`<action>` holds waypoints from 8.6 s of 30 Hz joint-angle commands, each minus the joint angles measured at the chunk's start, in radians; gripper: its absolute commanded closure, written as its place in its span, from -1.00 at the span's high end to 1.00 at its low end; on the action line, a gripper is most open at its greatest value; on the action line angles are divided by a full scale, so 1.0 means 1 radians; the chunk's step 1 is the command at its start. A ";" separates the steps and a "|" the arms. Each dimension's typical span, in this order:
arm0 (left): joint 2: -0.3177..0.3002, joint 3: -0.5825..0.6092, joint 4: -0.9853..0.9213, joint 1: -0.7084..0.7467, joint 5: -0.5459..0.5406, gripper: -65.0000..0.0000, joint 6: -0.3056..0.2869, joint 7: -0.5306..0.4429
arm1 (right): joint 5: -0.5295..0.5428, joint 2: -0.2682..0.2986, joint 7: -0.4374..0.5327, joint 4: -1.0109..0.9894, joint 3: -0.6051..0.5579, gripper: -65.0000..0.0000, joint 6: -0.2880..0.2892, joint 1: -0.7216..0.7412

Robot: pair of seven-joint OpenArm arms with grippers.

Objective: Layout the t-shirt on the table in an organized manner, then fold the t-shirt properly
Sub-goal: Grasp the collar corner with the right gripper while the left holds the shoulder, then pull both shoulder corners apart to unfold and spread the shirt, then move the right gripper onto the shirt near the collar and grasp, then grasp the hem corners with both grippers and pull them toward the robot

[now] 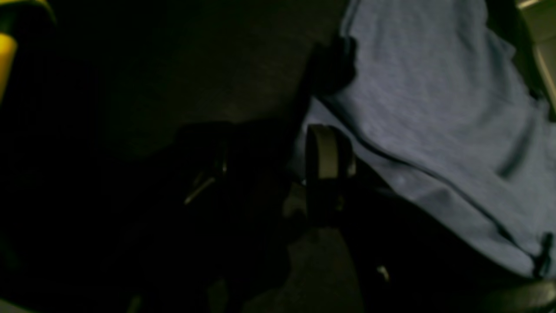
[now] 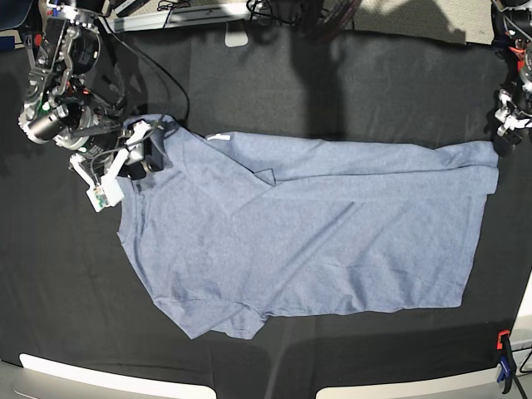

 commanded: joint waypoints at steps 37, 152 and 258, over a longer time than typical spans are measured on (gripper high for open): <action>-0.017 -0.003 0.008 -0.056 -0.056 -0.97 -0.066 0.119 | 0.014 0.011 0.008 0.013 0.005 -0.37 0.005 0.010; -0.219 -0.005 0.292 0.349 -0.214 -0.24 -0.058 0.283 | 0.123 -0.200 -0.113 0.047 0.568 -0.43 -0.009 -0.389; -0.219 0.415 -0.845 -0.804 0.445 -0.19 0.147 -0.469 | 0.018 -0.150 0.011 0.232 0.006 -0.16 -0.091 -0.044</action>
